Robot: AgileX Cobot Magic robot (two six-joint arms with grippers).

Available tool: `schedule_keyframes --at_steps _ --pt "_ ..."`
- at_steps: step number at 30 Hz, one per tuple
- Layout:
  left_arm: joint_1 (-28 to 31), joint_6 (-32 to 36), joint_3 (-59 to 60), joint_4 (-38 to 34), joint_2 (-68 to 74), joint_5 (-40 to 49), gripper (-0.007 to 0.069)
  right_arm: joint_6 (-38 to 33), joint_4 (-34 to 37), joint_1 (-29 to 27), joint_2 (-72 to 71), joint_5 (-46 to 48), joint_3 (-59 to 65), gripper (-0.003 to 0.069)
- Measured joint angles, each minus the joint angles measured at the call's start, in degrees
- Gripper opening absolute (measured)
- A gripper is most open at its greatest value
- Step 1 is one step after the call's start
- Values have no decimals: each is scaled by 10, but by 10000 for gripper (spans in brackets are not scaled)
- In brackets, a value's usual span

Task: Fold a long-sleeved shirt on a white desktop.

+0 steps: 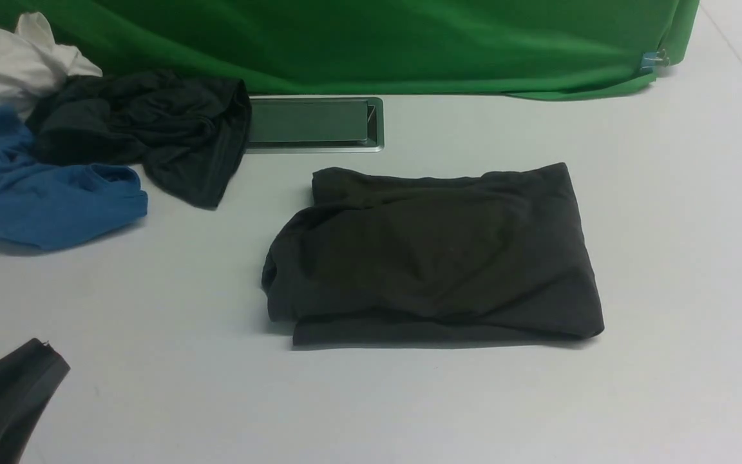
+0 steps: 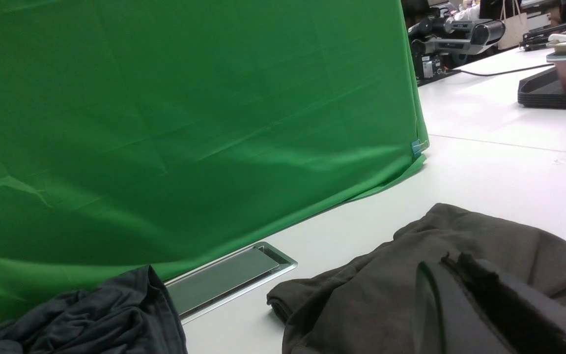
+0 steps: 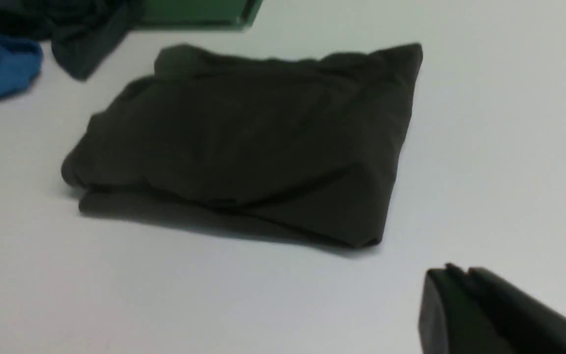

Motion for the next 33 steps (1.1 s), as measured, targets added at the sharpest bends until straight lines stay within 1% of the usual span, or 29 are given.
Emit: schedule_keyframes --at_steps 1,4,17,21,23,25,26,27,28,30,33 --pt "0 0 0 0 0 0 19 3 0 0 -20 -13 12 34" --pt "0 0 0 0 0 0 19 5 0 0 -48 -20 28 30" --pt "0 0 0 2 0 0 19 5 -1 0 -54 -29 32 40" --pt "0 0 0 2 0 0 19 5 -20 -3 -62 -34 35 39" --pt "0 0 0 2 0 0 19 -8 -24 -13 -80 -43 43 31" --pt "0 0 0 2 0 0 19 -66 -26 -36 -126 -90 80 29" --pt "0 0 0 2 0 0 19 -80 -28 -44 -141 -114 96 29" --pt "0 0 0 2 0 0 19 -83 -28 -44 -145 -114 100 29" --pt "0 0 0 2 0 0 19 -99 -28 -55 -174 -155 136 29" --pt "0 0 0 2 0 0 19 -106 -29 -66 -205 -195 182 29" --pt "0 0 0 2 0 0 19 -110 -30 -72 -233 -221 232 29"
